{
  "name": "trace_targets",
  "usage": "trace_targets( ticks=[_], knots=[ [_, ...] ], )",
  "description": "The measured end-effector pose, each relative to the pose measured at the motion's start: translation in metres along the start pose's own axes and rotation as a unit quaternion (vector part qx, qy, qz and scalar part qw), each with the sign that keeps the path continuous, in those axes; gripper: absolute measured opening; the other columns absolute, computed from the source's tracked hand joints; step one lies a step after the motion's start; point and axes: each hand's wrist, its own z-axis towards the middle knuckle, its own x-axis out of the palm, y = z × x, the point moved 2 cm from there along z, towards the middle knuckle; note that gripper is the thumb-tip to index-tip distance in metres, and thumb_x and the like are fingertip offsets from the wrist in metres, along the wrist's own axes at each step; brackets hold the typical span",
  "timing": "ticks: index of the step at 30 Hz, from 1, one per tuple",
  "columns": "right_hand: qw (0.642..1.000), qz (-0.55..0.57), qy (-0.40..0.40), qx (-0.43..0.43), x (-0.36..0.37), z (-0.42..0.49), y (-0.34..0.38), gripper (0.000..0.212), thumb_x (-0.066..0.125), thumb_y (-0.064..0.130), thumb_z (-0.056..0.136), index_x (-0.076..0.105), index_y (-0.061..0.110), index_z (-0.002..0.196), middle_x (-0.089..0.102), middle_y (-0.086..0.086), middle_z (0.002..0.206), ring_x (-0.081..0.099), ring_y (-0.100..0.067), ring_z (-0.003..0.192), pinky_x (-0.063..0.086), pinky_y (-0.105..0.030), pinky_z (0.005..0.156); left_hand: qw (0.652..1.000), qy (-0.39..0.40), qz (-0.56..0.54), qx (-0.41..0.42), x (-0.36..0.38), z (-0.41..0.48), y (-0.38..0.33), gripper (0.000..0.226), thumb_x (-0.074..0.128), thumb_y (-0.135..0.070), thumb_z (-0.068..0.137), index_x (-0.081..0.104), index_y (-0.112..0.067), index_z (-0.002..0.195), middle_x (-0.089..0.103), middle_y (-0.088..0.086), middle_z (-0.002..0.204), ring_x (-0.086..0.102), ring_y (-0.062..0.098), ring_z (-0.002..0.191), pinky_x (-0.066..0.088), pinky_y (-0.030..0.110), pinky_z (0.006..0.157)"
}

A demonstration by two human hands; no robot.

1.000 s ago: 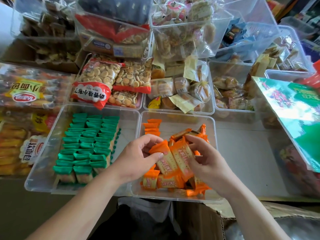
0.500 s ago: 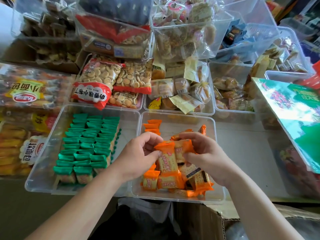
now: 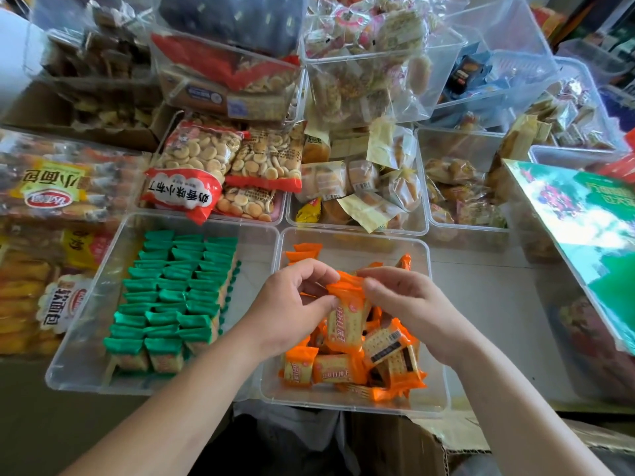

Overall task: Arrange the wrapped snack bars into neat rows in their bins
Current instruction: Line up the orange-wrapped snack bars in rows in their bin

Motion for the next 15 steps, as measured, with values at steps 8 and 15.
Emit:
trace_targets(
  ticks=[8,15],
  knots=[
    [0.989,-0.066,-0.130,-0.019,-0.014,0.023,-0.014,0.037,0.086,0.019,0.081,0.072,0.028,0.114,0.077,0.010,0.089,0.071,-0.003,0.083,0.055,-0.017,0.073,0.996,-0.078,0.035,-0.016,-0.002,0.023,0.009,0.018,0.075,-0.017,0.093,0.072,-0.033,0.102,0.073,-0.013,0.097,0.070,0.003,0.087,0.058,0.017,0.078],
    [0.978,-0.118,-0.169,-0.040,-0.005,0.087,-0.019,0.032,0.072,0.017,0.095,0.059,0.032,0.120,0.066,0.018,0.108,0.062,-0.003,0.098,0.046,-0.016,0.078,0.985,-0.126,0.098,-0.064,-0.027,0.034,0.042,0.023,0.070,-0.015,0.096,0.071,-0.033,0.110,0.071,-0.018,0.099,0.065,-0.003,0.089,0.060,0.027,0.086]
  ],
)
